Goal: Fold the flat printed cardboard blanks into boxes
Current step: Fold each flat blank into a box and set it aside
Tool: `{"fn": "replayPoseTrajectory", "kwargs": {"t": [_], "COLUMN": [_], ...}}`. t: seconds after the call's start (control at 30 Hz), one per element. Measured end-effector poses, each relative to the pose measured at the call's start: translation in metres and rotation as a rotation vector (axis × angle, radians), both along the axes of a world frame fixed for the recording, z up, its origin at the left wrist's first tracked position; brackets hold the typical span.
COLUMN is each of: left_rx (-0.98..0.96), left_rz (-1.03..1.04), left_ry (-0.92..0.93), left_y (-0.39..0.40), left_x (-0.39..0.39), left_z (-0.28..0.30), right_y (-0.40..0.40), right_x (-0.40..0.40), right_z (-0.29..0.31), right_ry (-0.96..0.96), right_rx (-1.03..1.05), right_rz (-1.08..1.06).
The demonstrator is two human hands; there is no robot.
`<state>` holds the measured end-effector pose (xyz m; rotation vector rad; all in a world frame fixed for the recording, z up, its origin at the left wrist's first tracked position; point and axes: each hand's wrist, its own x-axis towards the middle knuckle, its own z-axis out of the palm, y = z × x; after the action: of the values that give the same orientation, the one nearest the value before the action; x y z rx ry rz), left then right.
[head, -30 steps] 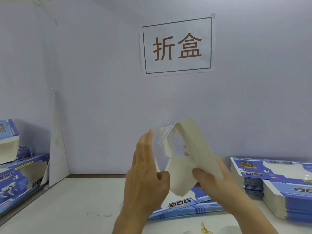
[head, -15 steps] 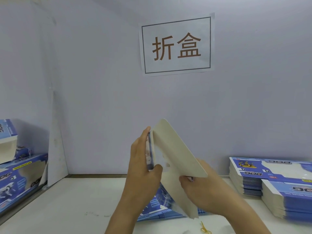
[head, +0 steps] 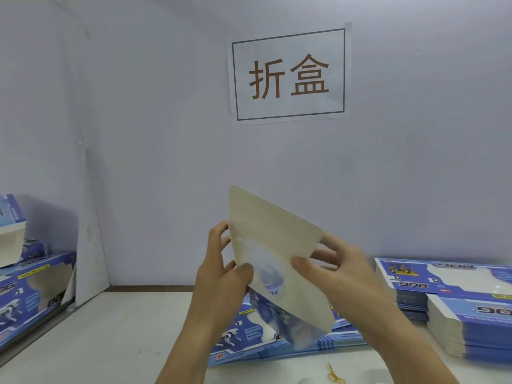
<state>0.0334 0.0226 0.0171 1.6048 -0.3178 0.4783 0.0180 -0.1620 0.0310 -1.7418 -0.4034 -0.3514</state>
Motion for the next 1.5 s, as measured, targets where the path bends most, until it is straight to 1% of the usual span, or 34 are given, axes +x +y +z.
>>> {"fn": "replayPoseTrajectory", "kwargs": {"t": [0.1, 0.2, 0.23, 0.3, 0.33, 0.4, 0.43, 0.53, 0.63, 0.73, 0.8, 0.83, 0.87, 0.93, 0.97, 1.03, 1.1, 1.17, 1.27, 1.33, 1.37, 1.5], "left_rx": [-0.142, -0.364, -0.437, -0.529, -0.552, -0.593, -0.592, -0.518, -0.484, -0.449, -0.419, -0.356, -0.254, -0.022, 0.057, 0.114, 0.136, 0.155, 0.143, 0.105, 0.096, 0.067], "left_rz": [0.043, 0.131, 0.156, 0.161, 0.144, 0.075, 0.040, 0.001, -0.058, -0.134, -0.194, -0.223, -0.239, -0.232, -0.217, -0.179, -0.116, -0.090, -0.067, -0.077, -0.086, -0.124], "left_ry": [0.099, 0.154, 0.174, 0.184, 0.184, 0.175, 0.170, 0.136, 0.106, 0.052, 0.056, 0.066, 0.043, -0.044, -0.084, -0.106, -0.099, -0.140, -0.154, -0.133, -0.128, -0.072], "left_y": [0.003, 0.012, 0.016, 0.024, 0.026, 0.029, 0.029, 0.025, 0.019, 0.016, 0.011, 0.008, 0.006, -0.002, -0.006, -0.012, -0.014, -0.014, -0.017, -0.023, -0.026, -0.039], "left_x": [0.003, 0.008, 0.008, 0.009, 0.010, 0.013, 0.013, 0.010, 0.001, -0.003, -0.006, -0.010, -0.009, -0.011, -0.011, -0.007, -0.003, 0.001, 0.004, 0.006, 0.006, 0.009], "left_z": [-0.001, -0.001, -0.001, -0.002, -0.004, -0.008, -0.009, -0.003, 0.000, -0.002, 0.000, 0.000, -0.002, -0.003, -0.003, -0.006, -0.009, -0.013, -0.019, -0.024, -0.025, -0.029], "right_y": [0.003, 0.002, 0.009, 0.029, 0.028, 0.026, 0.024, 0.027, 0.009, 0.003, -0.003, -0.005, -0.007, -0.009, -0.010, -0.010, -0.008, -0.003, 0.004, 0.001, -0.002, -0.016], "right_x": [-0.007, -0.019, -0.017, -0.002, 0.000, 0.011, 0.012, 0.006, 0.004, 0.008, 0.011, 0.011, 0.012, 0.013, 0.014, 0.016, 0.020, 0.024, 0.030, 0.033, 0.034, 0.037], "right_z": [-0.002, -0.001, 0.002, 0.005, -0.002, -0.014, -0.016, -0.006, -0.019, -0.018, -0.018, -0.018, -0.018, -0.019, -0.019, -0.021, -0.024, -0.027, -0.035, -0.041, -0.043, -0.043], "right_ry": [0.015, 0.085, 0.092, 0.030, -0.064, -0.139, -0.144, -0.059, -0.199, -0.202, -0.204, -0.190, -0.171, -0.115, -0.090, -0.057, -0.019, 0.006, -0.021, -0.058, -0.044, 0.066], "right_rx": [-0.223, -0.336, -0.380, -0.415, -0.408, -0.409, -0.395, -0.316, -0.236, -0.092, -0.017, 0.029, 0.080, 0.178, 0.211, 0.271, 0.317, 0.350, 0.400, 0.380, 0.379, 0.429], "right_rz": [0.291, 0.570, 0.575, 0.453, 0.459, 0.493, 0.478, 0.298, 0.274, 0.201, 0.130, 0.123, 0.130, 0.159, 0.171, 0.186, 0.180, 0.153, 0.011, -0.091, -0.109, 0.012]}}
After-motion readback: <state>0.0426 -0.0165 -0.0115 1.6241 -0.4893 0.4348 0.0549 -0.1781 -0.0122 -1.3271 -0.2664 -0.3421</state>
